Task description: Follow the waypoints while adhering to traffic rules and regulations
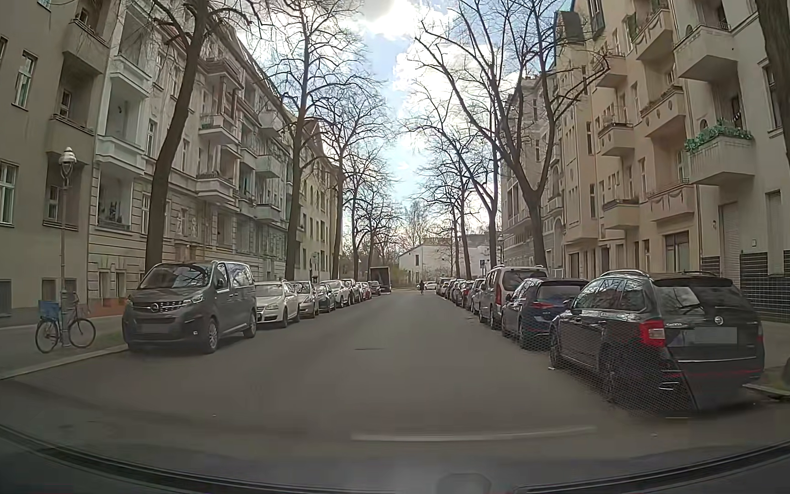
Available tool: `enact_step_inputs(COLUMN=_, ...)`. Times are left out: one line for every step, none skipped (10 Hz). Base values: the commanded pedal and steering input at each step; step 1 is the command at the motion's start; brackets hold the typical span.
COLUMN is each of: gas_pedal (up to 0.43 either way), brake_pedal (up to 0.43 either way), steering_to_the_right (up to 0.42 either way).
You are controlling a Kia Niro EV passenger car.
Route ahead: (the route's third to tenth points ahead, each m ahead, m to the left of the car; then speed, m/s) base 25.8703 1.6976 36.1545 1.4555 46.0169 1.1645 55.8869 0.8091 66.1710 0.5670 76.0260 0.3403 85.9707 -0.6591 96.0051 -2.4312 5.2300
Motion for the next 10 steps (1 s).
enact_step_inputs(gas_pedal=0.087, brake_pedal=0.024, steering_to_the_right=0.002)
enact_step_inputs(gas_pedal=0.087, brake_pedal=0.024, steering_to_the_right=0.002)
enact_step_inputs(gas_pedal=0.087, brake_pedal=0.024, steering_to_the_right=0.001)
enact_step_inputs(gas_pedal=0.087, brake_pedal=0.024, steering_to_the_right=0.0)
enact_step_inputs(gas_pedal=0.087, brake_pedal=0.024, steering_to_the_right=-0.001)
enact_step_inputs(gas_pedal=0.067, brake_pedal=0.024, steering_to_the_right=-0.007)
enact_step_inputs(gas_pedal=0.059, brake_pedal=0.024, steering_to_the_right=-0.008)
enact_step_inputs(gas_pedal=0.059, brake_pedal=0.024, steering_to_the_right=-0.008)
enact_step_inputs(gas_pedal=0.059, brake_pedal=0.024, steering_to_the_right=-0.007)
enact_step_inputs(gas_pedal=0.059, brake_pedal=0.024, steering_to_the_right=-0.007)
